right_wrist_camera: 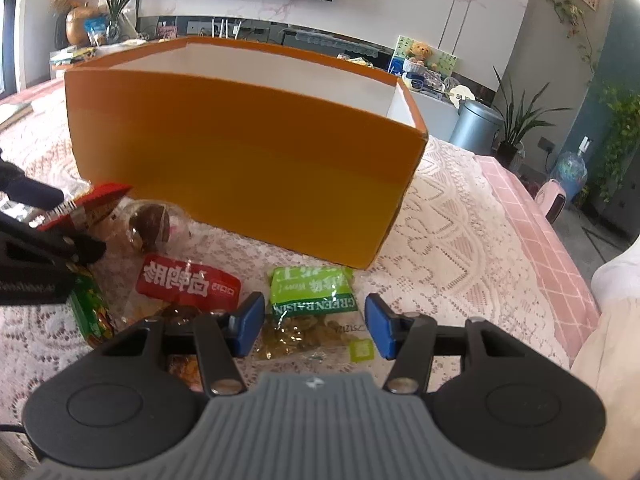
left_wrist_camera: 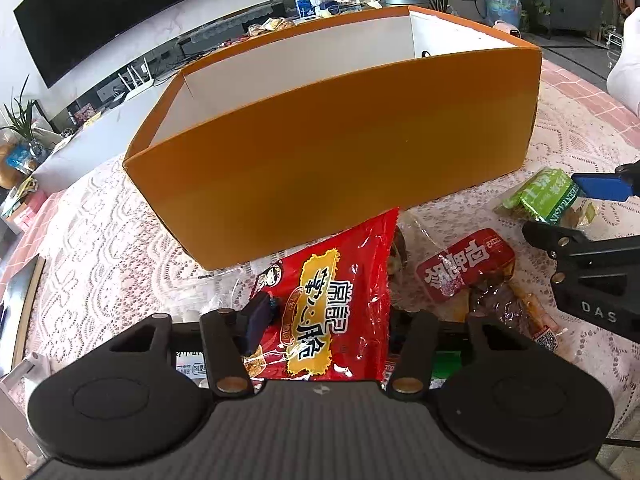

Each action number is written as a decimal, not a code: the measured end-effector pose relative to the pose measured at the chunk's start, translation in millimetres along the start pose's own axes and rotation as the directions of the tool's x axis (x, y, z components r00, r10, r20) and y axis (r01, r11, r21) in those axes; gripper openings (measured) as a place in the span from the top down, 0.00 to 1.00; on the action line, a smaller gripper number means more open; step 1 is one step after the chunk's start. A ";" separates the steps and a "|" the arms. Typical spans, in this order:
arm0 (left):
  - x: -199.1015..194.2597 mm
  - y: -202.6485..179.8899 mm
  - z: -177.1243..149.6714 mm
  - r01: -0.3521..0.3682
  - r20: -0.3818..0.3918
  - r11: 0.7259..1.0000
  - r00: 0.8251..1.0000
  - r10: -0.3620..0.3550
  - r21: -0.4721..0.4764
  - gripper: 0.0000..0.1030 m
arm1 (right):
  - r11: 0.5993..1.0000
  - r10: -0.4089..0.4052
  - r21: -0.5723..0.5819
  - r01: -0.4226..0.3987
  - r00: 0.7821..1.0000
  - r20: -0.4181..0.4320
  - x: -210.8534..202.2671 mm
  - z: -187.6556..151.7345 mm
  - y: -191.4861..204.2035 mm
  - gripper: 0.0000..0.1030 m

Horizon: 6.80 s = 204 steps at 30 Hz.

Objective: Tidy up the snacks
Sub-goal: 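Grasp the red spicy-strip bag with the left tool while the right tool grasps the green raisin pack, then carry the red bag and green raisin pack over the orange box and lower them, then open both tools to drop the snacks into the box and withdraw, then move both tools over the snacks beside the box, then grasp the yogurt-ball packet with the left tool while the right tool grasps the small brown-filled packet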

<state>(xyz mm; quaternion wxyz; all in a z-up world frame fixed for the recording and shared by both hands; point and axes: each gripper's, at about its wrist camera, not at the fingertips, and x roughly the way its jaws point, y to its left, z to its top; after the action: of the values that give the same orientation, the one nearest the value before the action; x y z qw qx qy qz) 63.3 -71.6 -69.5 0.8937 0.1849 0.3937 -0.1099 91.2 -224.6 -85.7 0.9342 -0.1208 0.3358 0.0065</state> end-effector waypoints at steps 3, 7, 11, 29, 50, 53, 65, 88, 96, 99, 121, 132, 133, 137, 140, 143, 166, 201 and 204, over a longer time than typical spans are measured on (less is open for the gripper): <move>-3.0 2.5 0.3 -0.005 0.008 1.000 1.000 0.005 -0.007 0.52 | 1.000 -0.018 -0.009 0.018 1.000 -0.012 3.2 -1.7 0.7 0.49; -10.4 8.1 1.5 -0.007 0.022 1.000 1.000 0.008 -0.028 0.60 | 1.000 -0.015 0.003 0.015 1.000 -0.011 2.6 -1.4 -2.7 0.55; -17.4 9.9 1.7 -0.025 0.051 0.999 0.998 0.027 -0.029 0.68 | 1.000 -0.016 -0.006 0.016 1.000 -0.009 2.8 -3.4 -2.8 0.57; -82.2 32.2 -0.3 -0.043 0.209 0.992 0.976 0.067 -0.118 0.73 | 1.000 -0.013 0.017 0.011 0.994 0.108 -39.7 -3.5 -8.8 0.59; -117.7 59.2 74.6 0.092 0.318 0.987 0.947 -0.047 -0.129 0.73 | 0.987 0.147 0.023 -0.162 0.942 0.301 -114.9 78.6 -34.1 0.59; -109.0 55.6 86.1 0.070 0.305 0.993 0.952 -0.039 -0.092 0.73 | 0.987 0.160 -0.018 -0.162 0.937 0.310 -113.1 98.8 -30.9 0.59; -67.8 70.7 116.4 0.122 0.218 0.989 0.971 -0.102 -0.079 0.73 | 0.982 0.186 -0.056 -0.178 0.960 0.207 -60.0 164.3 -29.7 0.59; 41.5 80.5 122.1 0.186 -0.082 0.977 0.977 -0.195 -0.107 0.73 | 0.953 0.304 0.064 -0.298 0.914 -0.269 97.7 182.3 -12.2 0.58; 48.3 76.1 126.7 0.173 -0.133 0.980 0.974 -0.186 -0.102 0.71 | 0.943 0.333 0.130 -0.307 0.873 -0.355 122.8 177.2 -15.1 0.58; 50.6 76.0 131.0 0.167 -0.142 0.980 0.973 -0.181 -0.106 0.68 | 0.945 0.327 0.129 -0.301 0.870 -0.370 126.2 176.5 -12.8 0.58; -34.6 78.2 143.5 0.092 -0.017 0.993 0.995 -0.093 -0.068 0.28 | 0.963 0.268 0.069 -0.259 0.917 -0.296 56.7 205.7 -19.3 0.33; -109.6 92.7 118.6 0.118 0.069 0.980 0.992 -0.109 -0.158 0.28 | 0.960 0.279 0.009 -0.280 0.952 -0.128 -40.2 203.7 -23.9 0.21; -115.3 92.9 114.8 0.116 0.077 0.980 0.992 -0.105 -0.160 0.28 | 0.959 0.283 0.010 -0.283 0.952 -0.114 -49.7 201.0 -24.4 0.20; -136.1 92.7 96.9 0.104 0.113 0.979 0.990 -0.085 -0.175 0.28 | 0.955 0.296 0.027 -0.295 0.954 -0.052 -81.4 188.1 -26.1 0.16; -146.4 92.9 83.0 0.111 0.122 0.975 0.989 -0.089 -0.193 0.28 | 0.952 0.303 0.043 -0.302 0.953 -0.013 -102.5 173.5 -25.5 0.12; -152.1 91.4 68.6 0.109 0.111 0.974 0.990 -0.088 -0.198 0.28 | 0.949 0.310 0.059 -0.309 0.951 0.005 -117.3 156.0 -22.5 0.11; -103.5 101.3 -3.5 0.083 -0.031 0.965 0.995 -0.094 -0.250 0.27 | 0.960 0.252 0.141 -0.241 0.965 -0.069 -97.8 52.7 -5.1 0.13; 28.7 114.0 -10.3 0.110 -0.171 0.970 0.974 -0.149 -0.219 0.17 | 0.928 0.366 0.121 -0.352 0.923 -0.119 23.7 80.0 53.2 0.33; 33.0 113.5 -9.6 0.110 -0.177 0.969 0.973 -0.150 -0.222 0.17 | 0.925 0.371 0.134 -0.355 0.921 -0.122 30.6 78.8 53.3 0.38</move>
<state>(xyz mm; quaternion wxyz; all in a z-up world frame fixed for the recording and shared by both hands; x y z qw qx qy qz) 117.8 33.7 -72.4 0.8570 0.0724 0.4988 -0.1077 159.2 -156.8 -58.0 0.8951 -0.0052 0.4190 0.1523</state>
